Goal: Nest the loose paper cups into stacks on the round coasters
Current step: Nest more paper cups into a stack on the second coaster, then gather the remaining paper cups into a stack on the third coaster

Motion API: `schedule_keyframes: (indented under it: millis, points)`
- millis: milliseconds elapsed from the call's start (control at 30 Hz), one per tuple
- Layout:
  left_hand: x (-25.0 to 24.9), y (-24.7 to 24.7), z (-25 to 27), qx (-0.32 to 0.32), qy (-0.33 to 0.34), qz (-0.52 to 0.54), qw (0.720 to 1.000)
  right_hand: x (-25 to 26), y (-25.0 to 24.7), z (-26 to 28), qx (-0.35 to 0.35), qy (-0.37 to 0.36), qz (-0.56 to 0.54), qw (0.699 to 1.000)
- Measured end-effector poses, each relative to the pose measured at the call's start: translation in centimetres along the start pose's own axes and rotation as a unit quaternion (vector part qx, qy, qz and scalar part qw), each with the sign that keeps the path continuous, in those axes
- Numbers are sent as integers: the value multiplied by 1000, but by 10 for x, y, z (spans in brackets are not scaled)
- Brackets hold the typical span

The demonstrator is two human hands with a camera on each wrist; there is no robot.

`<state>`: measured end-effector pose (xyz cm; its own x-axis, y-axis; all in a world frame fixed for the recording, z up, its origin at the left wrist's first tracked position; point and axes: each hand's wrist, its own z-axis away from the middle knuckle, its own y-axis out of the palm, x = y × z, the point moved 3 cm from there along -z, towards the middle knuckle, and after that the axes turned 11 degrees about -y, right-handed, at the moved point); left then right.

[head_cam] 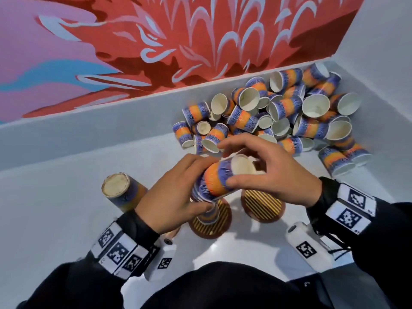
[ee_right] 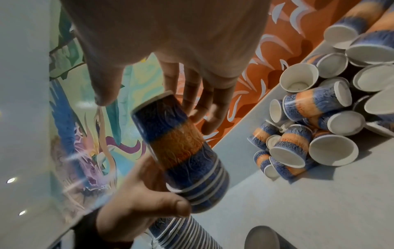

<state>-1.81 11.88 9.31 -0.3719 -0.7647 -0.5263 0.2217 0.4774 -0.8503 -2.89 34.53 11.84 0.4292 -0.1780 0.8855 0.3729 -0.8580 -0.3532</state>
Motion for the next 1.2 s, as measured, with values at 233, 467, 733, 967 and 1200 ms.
schedule_keyframes:
  millis: [233,467,733,967,1200]
  points:
    - [48,65,-1,-50,-111,197,973,-30,18,-8,24,17,-68,997]
    - [84,115,8,-16,-186,208,960,-77,34,-4,70,56,5,996]
    - [112,176,14,19,-306,216,927,-174,24,29,181,203,249,929]
    - [121,187,-1,10,-330,166,929,-204,36,52,280,197,416,843]
    - [117,184,-9,-8,-332,160,930,-204,40,45,269,185,410,852]
